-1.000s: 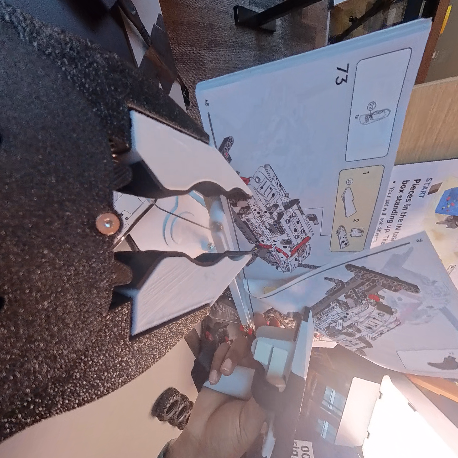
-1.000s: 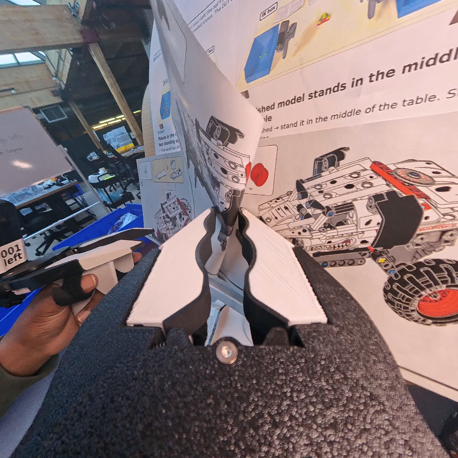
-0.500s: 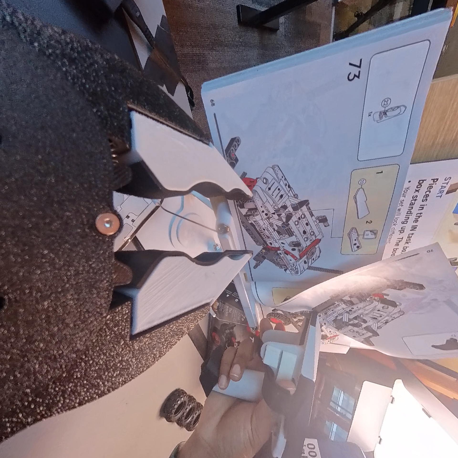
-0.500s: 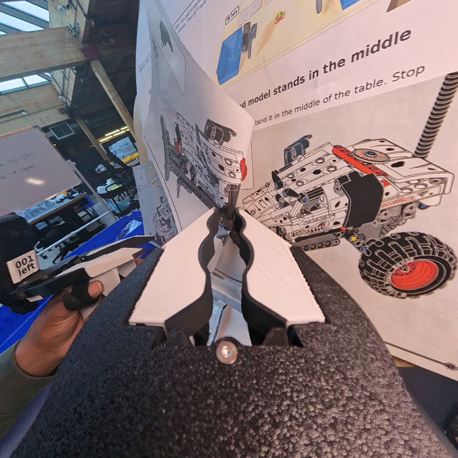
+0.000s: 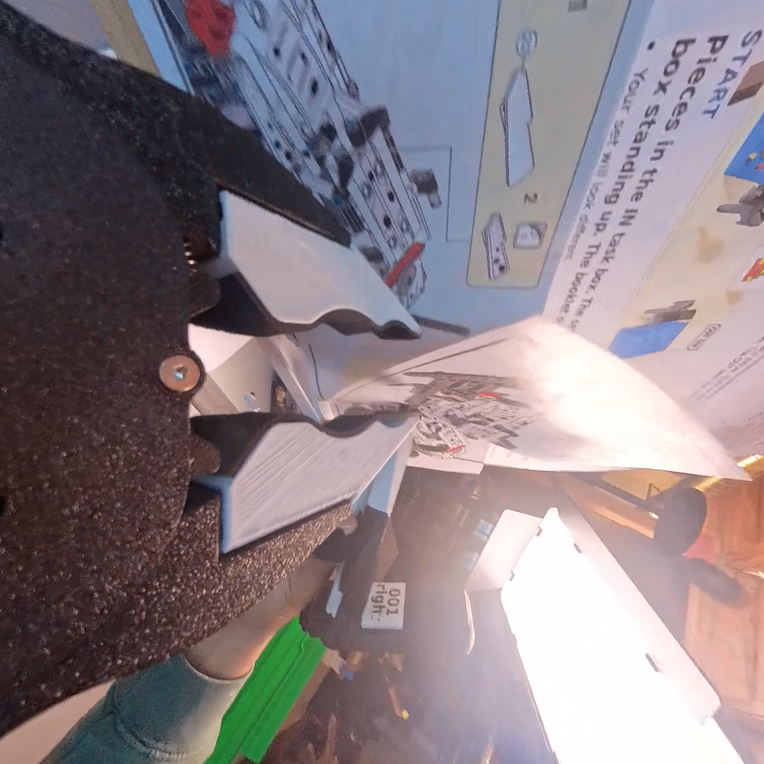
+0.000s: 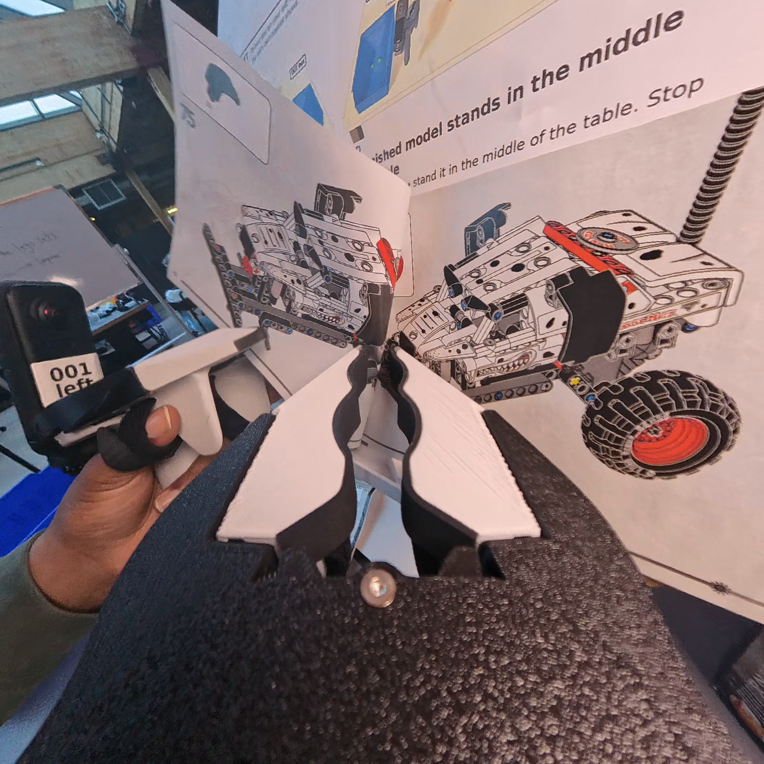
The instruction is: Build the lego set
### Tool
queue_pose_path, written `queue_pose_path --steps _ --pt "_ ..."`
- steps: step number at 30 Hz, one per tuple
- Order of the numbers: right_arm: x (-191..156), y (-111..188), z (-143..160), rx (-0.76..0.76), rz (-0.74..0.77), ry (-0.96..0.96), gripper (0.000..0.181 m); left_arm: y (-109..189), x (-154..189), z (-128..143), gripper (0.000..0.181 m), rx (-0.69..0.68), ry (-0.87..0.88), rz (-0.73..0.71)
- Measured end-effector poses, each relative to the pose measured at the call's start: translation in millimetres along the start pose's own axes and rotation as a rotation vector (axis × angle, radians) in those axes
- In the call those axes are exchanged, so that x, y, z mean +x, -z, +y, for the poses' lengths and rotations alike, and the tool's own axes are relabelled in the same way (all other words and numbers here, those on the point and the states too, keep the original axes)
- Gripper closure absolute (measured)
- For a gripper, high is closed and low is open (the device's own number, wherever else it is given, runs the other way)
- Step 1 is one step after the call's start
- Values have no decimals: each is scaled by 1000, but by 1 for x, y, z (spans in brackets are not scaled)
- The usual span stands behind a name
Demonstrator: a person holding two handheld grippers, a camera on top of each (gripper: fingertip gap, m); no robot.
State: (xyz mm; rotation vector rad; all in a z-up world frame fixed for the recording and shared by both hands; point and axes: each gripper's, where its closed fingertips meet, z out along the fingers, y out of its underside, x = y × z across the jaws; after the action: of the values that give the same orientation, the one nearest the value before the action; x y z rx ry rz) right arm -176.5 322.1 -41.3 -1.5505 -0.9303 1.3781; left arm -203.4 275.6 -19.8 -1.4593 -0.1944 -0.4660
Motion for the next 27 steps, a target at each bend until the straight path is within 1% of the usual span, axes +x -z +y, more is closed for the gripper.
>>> queue_pose_path --steps 1,2,4,5,6,7,8,10,11,13,16,19,21,22,24,27 --pt "0 3 1 -11 -2 13 169 -3 11 -2 166 15 -14 37" --pt "-1 8 2 -19 -14 24 163 -5 25 1 176 9 -78 73" --pt "-9 26 -3 6 -84 39 146 -11 56 21 179 -64 -297 125" --pt "-15 38 -5 30 -142 38 139 -14 69 35 175 -105 -399 141" --pt "-16 50 -4 33 -172 42 142 -17 79 46 176 -124 -461 152" --pt "-13 62 -1 29 -183 63 141 -19 88 54 173 -137 -490 175" --pt "-8 75 2 33 -193 76 137 -20 96 61 167 -157 -494 214" --pt "2 99 10 21 -233 43 119 -24 103 73 142 -199 -496 252" --pt "9 108 17 3 -247 14 112 -26 102 79 140 -225 -501 254" --pt "14 123 29 -27 -305 -36 106 -30 100 89 133 -265 -502 259" --pt "6 132 37 -38 -377 -47 95 -31 96 101 127 -312 -515 258" --pt "-4 127 38 -42 -406 -23 87 -30 90 112 126 -354 -570 241" --pt "-6 122 37 -43 -407 -18 86 -27 87 119 125 -389 -606 227" --pt "-4 119 35 -35 -393 -13 90 -26 84 120 125 -398 -619 216" --pt "9 113 27 -2 -321 -7 107 -21 79 118 127 -399 -637 184" --pt "29 112 15 66 -229 -16 138 -12 67 106 134 -362 -647 113"
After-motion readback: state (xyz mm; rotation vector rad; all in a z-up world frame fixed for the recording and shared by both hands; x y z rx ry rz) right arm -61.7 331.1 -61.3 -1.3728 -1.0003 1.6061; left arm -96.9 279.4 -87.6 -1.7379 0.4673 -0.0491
